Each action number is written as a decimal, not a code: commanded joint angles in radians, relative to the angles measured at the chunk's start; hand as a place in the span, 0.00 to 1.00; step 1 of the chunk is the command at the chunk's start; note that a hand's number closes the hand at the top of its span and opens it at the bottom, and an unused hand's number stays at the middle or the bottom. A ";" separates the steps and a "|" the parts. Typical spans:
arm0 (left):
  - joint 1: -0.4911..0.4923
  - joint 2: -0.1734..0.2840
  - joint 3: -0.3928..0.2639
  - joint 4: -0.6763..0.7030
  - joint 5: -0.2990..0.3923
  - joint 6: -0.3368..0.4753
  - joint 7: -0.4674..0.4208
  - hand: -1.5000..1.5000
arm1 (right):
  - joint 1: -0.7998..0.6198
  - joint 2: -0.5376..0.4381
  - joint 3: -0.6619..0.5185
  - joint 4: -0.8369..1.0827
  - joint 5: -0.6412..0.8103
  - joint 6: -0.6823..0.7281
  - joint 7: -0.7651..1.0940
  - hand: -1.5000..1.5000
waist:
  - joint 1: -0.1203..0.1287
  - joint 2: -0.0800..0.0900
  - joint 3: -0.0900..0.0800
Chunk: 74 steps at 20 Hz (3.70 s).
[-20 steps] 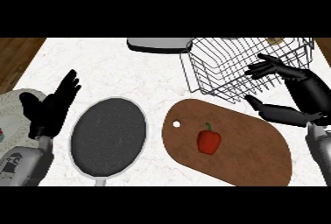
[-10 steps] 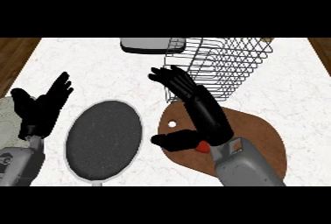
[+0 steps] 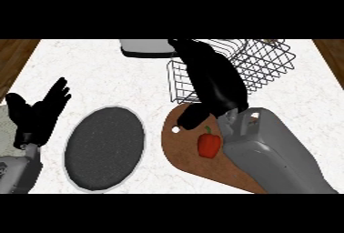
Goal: Pick the bell pepper from the cutting board and place it in the basket
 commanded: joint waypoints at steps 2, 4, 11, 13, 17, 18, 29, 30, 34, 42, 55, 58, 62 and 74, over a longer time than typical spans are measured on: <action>0.020 -0.024 -0.013 -0.025 -0.016 0.024 0.009 0.50 | -0.187 -0.046 -0.095 -0.042 -0.042 0.262 0.302 0.00 | -0.007 0.001 0.004; -0.003 0.003 0.018 -0.007 -0.001 -0.005 0.001 0.50 | -0.211 -0.052 -0.154 -0.049 -0.160 0.392 0.356 0.00 | -0.012 0.005 0.004; 0.035 -0.024 -0.001 -0.036 -0.005 -0.007 0.006 0.50 | -0.205 -0.089 -0.265 -0.014 -0.443 0.562 0.439 0.00 | -0.011 0.005 0.004; 0.017 -0.007 0.030 -0.001 -0.007 -0.010 -0.009 0.50 | -0.155 -0.123 -0.286 -0.102 -0.519 0.581 0.462 0.00 | -0.023 0.004 0.005; 0.038 0.021 0.054 -0.064 0.003 -0.013 0.028 0.50 | -0.031 -0.169 -0.317 -0.266 -0.655 0.535 0.514 0.00 | -0.028 -0.001 0.006; 0.014 0.003 0.053 -0.006 -0.003 -0.015 0.011 0.50 | -0.053 -0.199 -0.350 -0.282 -0.712 0.548 0.528 0.00 | -0.032 0.003 0.005; 0.042 -0.032 0.052 -0.096 -0.029 -0.031 0.054 0.50 | 0.433 -0.176 -0.264 -0.557 -0.365 0.369 0.199 0.00 | 0.004 0.015 0.006; 0.028 -0.017 0.073 -0.067 -0.017 -0.067 0.042 0.50 | 0.417 -0.131 -0.212 -0.509 -0.306 0.349 0.179 0.00 | 0.007 0.017 0.006; 0.015 -0.035 0.093 0.018 -0.041 -0.086 -0.022 0.50 | 0.498 -0.112 -0.203 -0.440 -0.154 0.278 -0.012 0.00 | 0.006 0.019 0.006; -0.026 -0.056 0.108 0.013 -0.063 -0.098 -0.002 0.50 | 0.543 0.032 -0.110 -0.151 0.026 0.017 -0.273 0.00 | 0.009 0.018 0.006; 0.052 -0.115 0.127 -0.099 -0.135 -0.105 0.047 0.50 | 0.554 0.069 -0.103 0.052 0.133 0.068 -0.324 0.00 | 0.009 0.016 0.006; 0.036 -0.117 0.160 -0.065 -0.145 -0.138 0.040 0.50 | 0.605 0.057 -0.108 -0.047 0.146 0.105 -0.333 0.00 | 0.006 0.016 0.006; 0.040 -0.142 0.158 -0.111 -0.167 -0.133 0.078 0.50 | 0.597 0.051 -0.177 0.002 0.117 0.127 -0.394 0.00 | 0.007 0.016 0.006; 0.074 -0.190 0.190 -0.079 -0.212 -0.146 0.003 0.50 | 0.662 0.063 -0.160 -0.033 0.159 0.146 -0.467 0.00 | 0.007 0.016 0.006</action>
